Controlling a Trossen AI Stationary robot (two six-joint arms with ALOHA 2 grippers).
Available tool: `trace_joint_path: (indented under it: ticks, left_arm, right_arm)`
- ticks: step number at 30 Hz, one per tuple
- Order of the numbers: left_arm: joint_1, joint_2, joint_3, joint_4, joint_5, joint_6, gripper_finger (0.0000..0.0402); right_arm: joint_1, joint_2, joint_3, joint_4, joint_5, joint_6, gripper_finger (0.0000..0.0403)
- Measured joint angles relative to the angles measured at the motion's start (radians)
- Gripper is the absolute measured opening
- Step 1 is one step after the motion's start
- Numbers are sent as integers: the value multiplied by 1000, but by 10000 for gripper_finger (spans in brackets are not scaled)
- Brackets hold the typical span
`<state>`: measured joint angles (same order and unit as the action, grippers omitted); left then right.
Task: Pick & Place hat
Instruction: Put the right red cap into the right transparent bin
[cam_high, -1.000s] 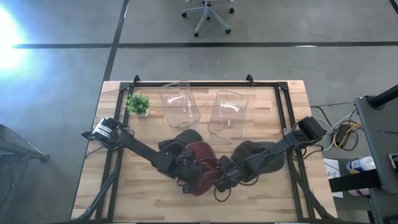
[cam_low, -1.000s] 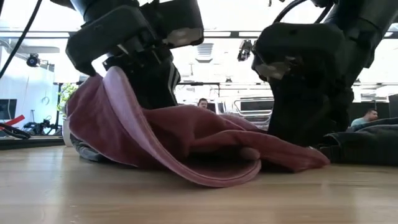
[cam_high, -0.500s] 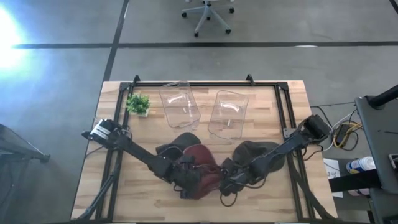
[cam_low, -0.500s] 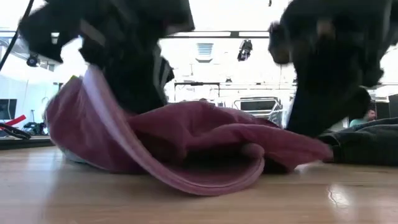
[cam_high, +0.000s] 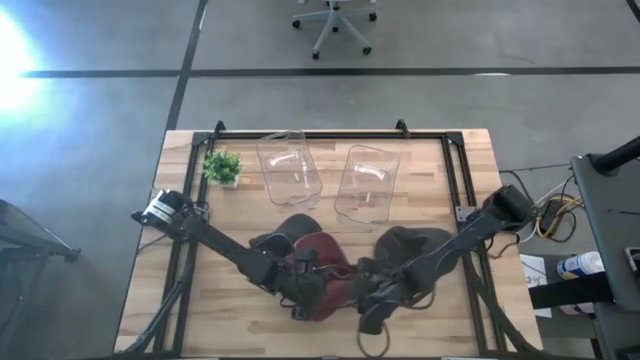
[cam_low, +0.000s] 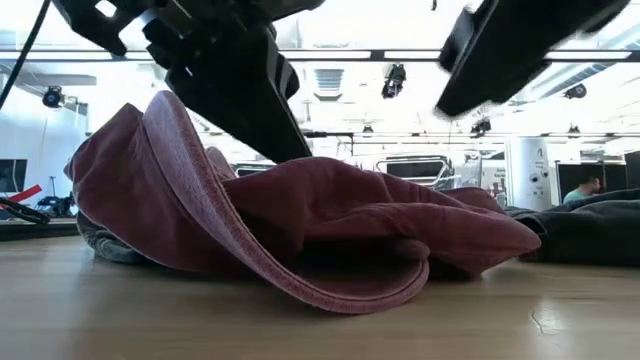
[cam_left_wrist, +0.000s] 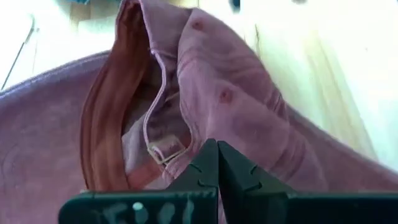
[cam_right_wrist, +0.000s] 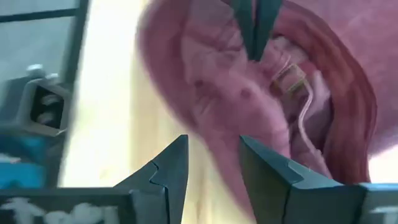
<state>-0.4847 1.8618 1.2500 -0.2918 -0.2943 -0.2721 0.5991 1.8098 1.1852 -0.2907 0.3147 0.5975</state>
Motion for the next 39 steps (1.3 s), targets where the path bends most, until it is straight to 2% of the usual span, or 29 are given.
trace_joint_path:
  ticks: [4, 10, 15, 20, 25, 39]
  left_arm:
    - [0, 0, -8, -46, -3, 11, 0]
    - [1, 0, -14, -57, -2, 40, 0]
    - [1, 0, -14, -57, 9, 42, 0]
    - [1, 0, -16, -57, 25, 42, 0]
    - [2, 0, -29, -49, 44, 40, 0]
    - [-1, 0, -30, -11, 76, 37, 0]
  right_arm:
    - [-7, 98, 83, -4, 3, -27, 164]
    - [3, 240, 250, -181, 6, -55, 227]
    - [22, 328, 373, -288, 154, -59, 273]
    - [30, 400, 419, -313, 198, -60, 291]
    - [39, 427, 429, -342, 345, -50, 279]
    - [15, 431, 415, -307, 393, -25, 162]
